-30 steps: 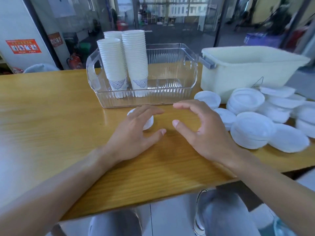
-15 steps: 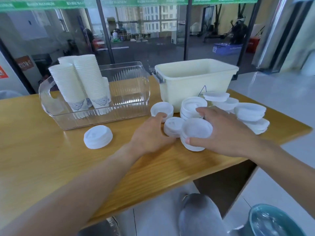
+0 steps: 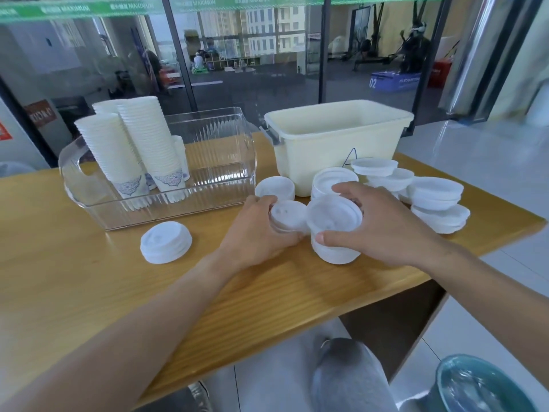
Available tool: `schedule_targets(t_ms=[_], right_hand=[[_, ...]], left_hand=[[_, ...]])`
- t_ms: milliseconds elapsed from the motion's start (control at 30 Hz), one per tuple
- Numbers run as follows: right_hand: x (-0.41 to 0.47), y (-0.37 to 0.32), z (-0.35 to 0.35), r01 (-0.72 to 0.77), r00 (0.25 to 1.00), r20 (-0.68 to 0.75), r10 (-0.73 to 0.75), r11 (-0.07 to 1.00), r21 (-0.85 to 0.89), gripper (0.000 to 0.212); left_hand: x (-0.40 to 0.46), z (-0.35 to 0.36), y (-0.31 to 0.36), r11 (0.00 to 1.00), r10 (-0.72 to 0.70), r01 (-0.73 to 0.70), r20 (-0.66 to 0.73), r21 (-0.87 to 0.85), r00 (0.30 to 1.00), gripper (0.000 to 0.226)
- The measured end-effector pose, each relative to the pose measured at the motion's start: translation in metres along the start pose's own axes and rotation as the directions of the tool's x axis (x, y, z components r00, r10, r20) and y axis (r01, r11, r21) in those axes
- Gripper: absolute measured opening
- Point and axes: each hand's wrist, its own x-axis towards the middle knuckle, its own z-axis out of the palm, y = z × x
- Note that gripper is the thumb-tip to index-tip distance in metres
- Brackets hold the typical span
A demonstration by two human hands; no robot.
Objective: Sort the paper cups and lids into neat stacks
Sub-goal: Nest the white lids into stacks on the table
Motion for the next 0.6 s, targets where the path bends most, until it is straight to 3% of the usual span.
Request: schedule_targets(t_ms=[133,267,600], right_hand=[[0.010,-0.022,0.011,0.087,0.995,-0.056,-0.078,0.979,0.186,0.090],[0.024,-0.058,0.038,0.170,0.985,-0.023,-0.170,0.949,0.266,0.089],[0.081,-0.137,0.130,0.319,0.930,0.062,-0.363,0.879,0.355,0.085]], left_hand=[[-0.022,-0.032,-0.018,0.996,0.040,-0.051,-0.141,-0.076,0.989,0.071],[-0.045,-0.073,-0.047,0.992,0.028,-0.066,-0.308,-0.112,0.951,0.074],[-0.072,-0.148,-0.140,0.989,-0.096,0.045,-0.390,-0.138,0.916,0.082]])
